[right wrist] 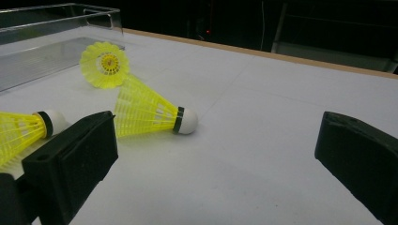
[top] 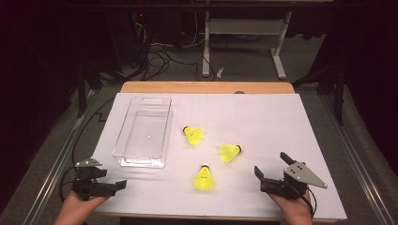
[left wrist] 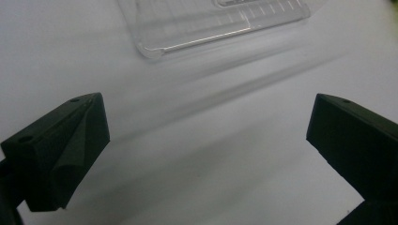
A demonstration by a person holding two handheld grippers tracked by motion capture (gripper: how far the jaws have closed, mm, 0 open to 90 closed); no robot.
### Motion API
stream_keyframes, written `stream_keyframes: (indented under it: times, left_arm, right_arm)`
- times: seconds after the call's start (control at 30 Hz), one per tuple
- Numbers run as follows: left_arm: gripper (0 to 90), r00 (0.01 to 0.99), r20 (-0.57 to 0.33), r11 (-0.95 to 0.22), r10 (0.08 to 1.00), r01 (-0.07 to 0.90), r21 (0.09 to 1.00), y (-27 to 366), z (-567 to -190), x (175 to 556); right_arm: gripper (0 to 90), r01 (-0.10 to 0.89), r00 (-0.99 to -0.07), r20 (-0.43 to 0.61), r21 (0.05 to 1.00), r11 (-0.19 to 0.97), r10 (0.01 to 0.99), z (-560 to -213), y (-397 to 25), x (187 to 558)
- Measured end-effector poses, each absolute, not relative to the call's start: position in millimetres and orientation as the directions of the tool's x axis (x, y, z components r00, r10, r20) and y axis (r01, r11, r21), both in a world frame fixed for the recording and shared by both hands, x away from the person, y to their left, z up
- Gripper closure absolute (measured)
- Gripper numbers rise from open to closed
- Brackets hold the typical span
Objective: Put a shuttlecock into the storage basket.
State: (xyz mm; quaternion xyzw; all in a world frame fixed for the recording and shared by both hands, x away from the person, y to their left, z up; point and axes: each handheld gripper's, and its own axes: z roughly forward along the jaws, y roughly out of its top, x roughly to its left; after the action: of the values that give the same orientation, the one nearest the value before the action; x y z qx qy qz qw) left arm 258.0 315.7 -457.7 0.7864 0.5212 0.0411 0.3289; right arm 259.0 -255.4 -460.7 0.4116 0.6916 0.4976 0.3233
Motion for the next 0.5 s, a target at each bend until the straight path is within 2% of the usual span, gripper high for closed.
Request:
stream_keyframes:
  times: [0.5]
  left_arm:
    - [0.6, 0.49, -0.279, -0.303, 0.826, 0.803, 0.513, 301, -453, 257]
  right_arm:
    - [0.1, 0.246, -0.459, -0.046, 0.953, 0.176, 0.887, -461, -255, 260]
